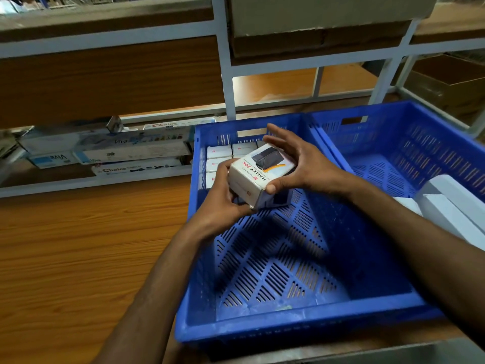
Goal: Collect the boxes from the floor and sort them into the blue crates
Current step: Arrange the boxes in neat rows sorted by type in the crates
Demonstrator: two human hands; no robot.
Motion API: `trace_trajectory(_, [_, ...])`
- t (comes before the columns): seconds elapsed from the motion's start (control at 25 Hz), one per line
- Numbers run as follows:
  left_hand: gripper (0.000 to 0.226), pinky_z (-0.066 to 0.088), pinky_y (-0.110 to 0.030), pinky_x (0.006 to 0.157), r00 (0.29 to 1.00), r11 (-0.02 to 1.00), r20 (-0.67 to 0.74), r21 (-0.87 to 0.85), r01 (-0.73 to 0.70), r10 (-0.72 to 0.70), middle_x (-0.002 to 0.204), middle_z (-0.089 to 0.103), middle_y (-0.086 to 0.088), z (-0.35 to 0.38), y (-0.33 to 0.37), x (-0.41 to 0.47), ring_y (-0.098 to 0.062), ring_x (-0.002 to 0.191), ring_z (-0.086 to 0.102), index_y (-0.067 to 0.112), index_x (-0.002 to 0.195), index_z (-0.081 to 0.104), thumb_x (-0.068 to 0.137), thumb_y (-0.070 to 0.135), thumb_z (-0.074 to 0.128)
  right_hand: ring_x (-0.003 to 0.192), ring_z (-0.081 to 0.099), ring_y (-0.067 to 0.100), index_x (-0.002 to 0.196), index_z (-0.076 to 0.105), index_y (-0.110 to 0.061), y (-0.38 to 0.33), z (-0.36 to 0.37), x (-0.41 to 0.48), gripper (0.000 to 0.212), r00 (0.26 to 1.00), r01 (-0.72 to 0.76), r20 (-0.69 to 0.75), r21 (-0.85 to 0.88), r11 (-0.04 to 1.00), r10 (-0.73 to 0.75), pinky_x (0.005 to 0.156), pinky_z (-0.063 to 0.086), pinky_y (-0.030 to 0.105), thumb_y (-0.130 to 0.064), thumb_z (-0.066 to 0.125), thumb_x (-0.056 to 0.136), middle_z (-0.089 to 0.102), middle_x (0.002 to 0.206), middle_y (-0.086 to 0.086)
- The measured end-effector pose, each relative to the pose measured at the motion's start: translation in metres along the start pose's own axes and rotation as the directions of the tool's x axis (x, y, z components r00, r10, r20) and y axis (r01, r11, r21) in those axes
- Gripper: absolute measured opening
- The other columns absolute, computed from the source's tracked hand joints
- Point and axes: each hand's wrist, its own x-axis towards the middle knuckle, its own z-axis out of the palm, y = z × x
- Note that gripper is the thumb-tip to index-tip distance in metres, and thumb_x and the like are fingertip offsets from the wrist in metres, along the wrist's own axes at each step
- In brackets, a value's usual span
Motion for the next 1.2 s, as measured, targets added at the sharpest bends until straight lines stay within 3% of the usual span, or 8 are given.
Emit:
trace_trajectory(0.12, [0.093, 0.056, -0.029, 0.098, 0.988, 0.990, 0.148, -0.131, 0.057, -0.037, 0.143, 0.059, 0.007, 0.001, 0.003, -0.001, -0.010, 0.126, 0.063, 0.036, 0.150, 0.034, 0.080, -0.001, 0.083, 0.141, 0.046, -0.001, 0.158, 0.038, -0.034, -0.001, -0.007, -0.004, 0.124, 0.999, 0.023, -0.027, -0.016, 1.000, -0.023, 0.115, 0.046, 0.034, -0.027, 0.102, 0.052, 0.046, 0.159, -0.009])
trace_trajectory(0.28, [0.065, 0.060, -0.033, 0.089, 0.998, 0.972, -0.031, -0.231, 0.047, -0.056, 0.136, 0.064, 0.000, -0.001, 0.008, 0.002, -0.019, 0.123, 0.066, 0.043, 0.141, 0.052, 0.083, 0.037, 0.081, 0.136, 0.051, 0.004, 0.149, 0.053, -0.032, -0.001, -0.002, -0.004, 0.101, 0.992, 0.075, -0.085, -0.178, 0.981, -0.092, 0.116, 0.045, 0.036, -0.027, 0.100, 0.059, 0.048, 0.148, -0.010])
trace_trajectory(0.4, [0.080, 0.062, -0.030, 0.080, 0.984, 0.988, -0.178, -0.149, -0.030, 0.003, 0.136, 0.063, 0.000, -0.001, 0.006, -0.001, -0.015, 0.112, 0.071, 0.043, 0.141, 0.046, 0.080, 0.008, 0.085, 0.133, 0.048, 0.009, 0.147, 0.054, -0.034, 0.000, 0.000, -0.003, 0.085, 0.987, 0.092, -0.099, -0.300, 0.950, -0.126, 0.114, 0.045, 0.040, -0.032, 0.094, 0.071, 0.047, 0.140, -0.006])
trace_trajectory(0.56, [0.101, 0.057, -0.019, 0.084, 0.973, 0.986, -0.171, 0.087, -0.144, 0.157, 0.136, 0.061, 0.008, -0.002, 0.006, -0.006, -0.003, 0.120, 0.064, 0.040, 0.140, 0.037, 0.068, -0.009, 0.088, 0.130, 0.040, 0.016, 0.150, 0.051, -0.029, 0.000, 0.006, -0.003, 0.082, 0.933, 0.249, -0.011, -0.700, 0.669, -0.359, 0.108, 0.041, 0.039, -0.045, 0.078, 0.075, 0.052, 0.145, -0.009])
trace_trajectory(0.8, [0.089, 0.052, -0.012, 0.088, 0.951, 0.964, -0.200, 0.168, -0.205, 0.237, 0.139, 0.055, 0.007, 0.003, 0.010, -0.007, 0.003, 0.126, 0.056, 0.029, 0.137, 0.037, 0.073, -0.015, 0.080, 0.120, 0.051, 0.018, 0.152, 0.047, -0.027, -0.003, 0.017, -0.002, 0.079, 0.898, 0.277, 0.113, -0.896, 0.346, -0.426, 0.093, 0.040, 0.038, -0.053, 0.070, 0.082, 0.062, 0.138, -0.004])
trace_trajectory(0.88, [0.085, 0.047, -0.012, 0.101, 0.922, 0.960, -0.282, 0.166, -0.226, 0.266, 0.145, 0.048, 0.009, 0.000, 0.008, -0.003, -0.001, 0.136, 0.046, 0.030, 0.138, 0.037, 0.076, -0.012, 0.078, 0.112, 0.055, 0.014, 0.155, 0.038, -0.034, 0.000, 0.018, -0.002, 0.084, 0.965, 0.156, 0.001, -0.805, 0.572, -0.263, 0.091, 0.047, 0.037, -0.056, 0.075, 0.083, 0.063, 0.132, -0.004])
trace_trajectory(1.0, [0.063, 0.050, -0.028, 0.106, 0.801, 0.973, -0.585, -0.086, -0.214, 0.125, 0.136, 0.056, 0.007, -0.013, 0.003, 0.004, -0.007, 0.129, 0.054, 0.025, 0.131, 0.048, 0.084, -0.013, 0.067, 0.106, 0.067, 0.016, 0.155, 0.023, -0.044, 0.005, 0.021, -0.001, 0.087, 0.988, -0.156, -0.065, -0.324, 0.933, 0.143, 0.089, 0.056, 0.034, -0.047, 0.078, 0.088, 0.065, 0.120, -0.001])
trace_trajectory(1.2, [0.034, 0.053, -0.019, 0.082, 0.700, 0.872, -0.711, -0.378, -0.310, -0.059, 0.112, 0.062, 0.000, -0.024, -0.004, 0.011, -0.008, 0.104, 0.064, 0.018, 0.111, 0.058, 0.093, -0.010, 0.061, 0.108, 0.072, 0.017, 0.137, 0.049, -0.032, 0.020, 0.036, 0.006, 0.063, 0.933, -0.358, 0.033, -0.010, 0.934, 0.358, 0.084, 0.059, 0.027, -0.011, 0.082, 0.087, 0.072, 0.121, 0.009])
